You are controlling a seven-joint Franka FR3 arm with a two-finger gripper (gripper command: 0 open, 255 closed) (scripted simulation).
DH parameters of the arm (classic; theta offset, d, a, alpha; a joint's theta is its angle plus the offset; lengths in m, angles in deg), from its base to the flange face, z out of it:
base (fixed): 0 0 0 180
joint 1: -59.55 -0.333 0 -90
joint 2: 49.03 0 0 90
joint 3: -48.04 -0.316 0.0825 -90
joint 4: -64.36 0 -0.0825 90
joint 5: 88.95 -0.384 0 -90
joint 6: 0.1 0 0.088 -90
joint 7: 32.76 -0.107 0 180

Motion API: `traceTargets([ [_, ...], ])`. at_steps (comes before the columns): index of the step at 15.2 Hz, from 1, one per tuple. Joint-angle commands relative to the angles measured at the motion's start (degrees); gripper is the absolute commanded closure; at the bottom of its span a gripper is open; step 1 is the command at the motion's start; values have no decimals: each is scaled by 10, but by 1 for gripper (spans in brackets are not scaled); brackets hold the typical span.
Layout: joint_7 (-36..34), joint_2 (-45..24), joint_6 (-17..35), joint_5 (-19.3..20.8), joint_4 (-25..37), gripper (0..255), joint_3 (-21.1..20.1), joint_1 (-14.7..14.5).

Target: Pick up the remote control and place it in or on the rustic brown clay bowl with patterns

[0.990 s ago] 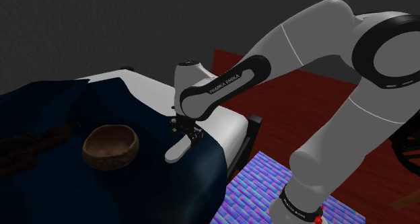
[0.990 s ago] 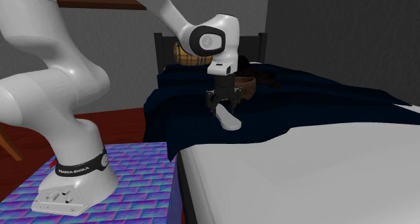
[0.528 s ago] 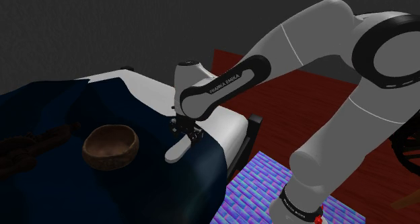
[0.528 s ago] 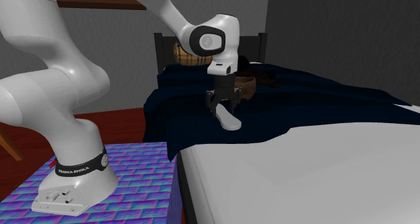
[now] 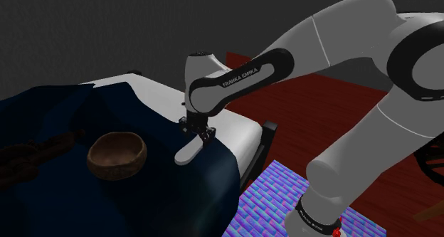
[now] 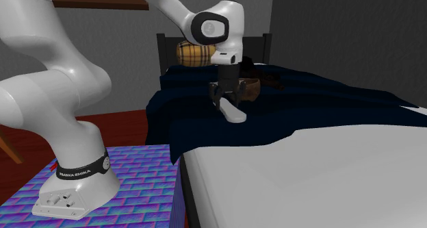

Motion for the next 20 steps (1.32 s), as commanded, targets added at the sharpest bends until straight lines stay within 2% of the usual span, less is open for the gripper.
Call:
traceTargets([
  [1, 4, 10, -17, -6, 9, 255, 3, -2],
  [20, 29, 78, -174, -31, 106, 255, 39, -9],
])
